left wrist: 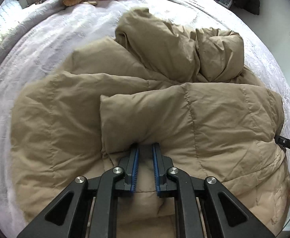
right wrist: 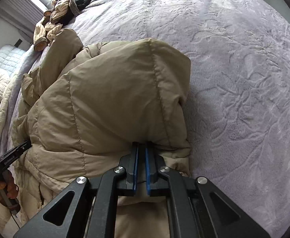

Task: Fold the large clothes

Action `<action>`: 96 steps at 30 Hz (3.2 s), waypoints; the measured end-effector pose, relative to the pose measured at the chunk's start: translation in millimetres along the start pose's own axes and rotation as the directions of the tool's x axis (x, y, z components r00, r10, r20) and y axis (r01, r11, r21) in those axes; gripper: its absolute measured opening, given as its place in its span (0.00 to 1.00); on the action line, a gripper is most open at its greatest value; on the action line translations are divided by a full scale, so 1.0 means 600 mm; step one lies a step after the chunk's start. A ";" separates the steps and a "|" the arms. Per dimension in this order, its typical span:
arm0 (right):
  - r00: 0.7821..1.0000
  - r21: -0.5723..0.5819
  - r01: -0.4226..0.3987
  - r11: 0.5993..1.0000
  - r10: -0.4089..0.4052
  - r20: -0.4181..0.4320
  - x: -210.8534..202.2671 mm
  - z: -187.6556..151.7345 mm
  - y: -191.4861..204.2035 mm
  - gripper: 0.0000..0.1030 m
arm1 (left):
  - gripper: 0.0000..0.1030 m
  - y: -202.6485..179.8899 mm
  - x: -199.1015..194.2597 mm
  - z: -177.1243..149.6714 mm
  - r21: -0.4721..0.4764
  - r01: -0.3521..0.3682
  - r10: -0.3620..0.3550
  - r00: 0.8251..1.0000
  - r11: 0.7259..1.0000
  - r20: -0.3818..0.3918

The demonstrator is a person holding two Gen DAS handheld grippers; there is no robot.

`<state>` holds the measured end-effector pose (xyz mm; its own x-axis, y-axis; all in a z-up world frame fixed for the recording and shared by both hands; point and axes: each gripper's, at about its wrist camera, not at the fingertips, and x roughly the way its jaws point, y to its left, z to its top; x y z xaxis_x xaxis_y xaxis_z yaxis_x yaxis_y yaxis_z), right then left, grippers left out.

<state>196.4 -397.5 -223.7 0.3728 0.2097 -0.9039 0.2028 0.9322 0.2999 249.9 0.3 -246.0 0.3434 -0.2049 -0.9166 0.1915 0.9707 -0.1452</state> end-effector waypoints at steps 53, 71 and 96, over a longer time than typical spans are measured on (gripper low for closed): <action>0.927 0.273 -0.305 0.913 0.349 -0.133 -0.197 -0.262 0.052 1.00 | 1.00 -0.016 -0.280 -0.315 -0.113 -0.209 0.195 0.973 0.971 -0.125; 0.913 0.584 -0.269 0.766 0.397 -0.099 -0.216 -0.474 0.032 1.00 | 1.00 0.123 -0.319 -0.540 -0.262 -0.071 0.004 0.969 0.962 -0.248; 0.879 0.746 -0.357 0.563 0.471 0.065 -0.127 -0.537 -0.064 1.00 | 0.95 0.130 -0.191 -0.514 -0.483 0.205 -0.317 0.935 0.851 -0.161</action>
<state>-131.7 -354.0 -264.3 0.4825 0.6047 -0.6337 0.6561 0.2297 0.7188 -57.9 138.1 -267.2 0.1126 -0.4786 -0.8708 -0.2111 0.8448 -0.4917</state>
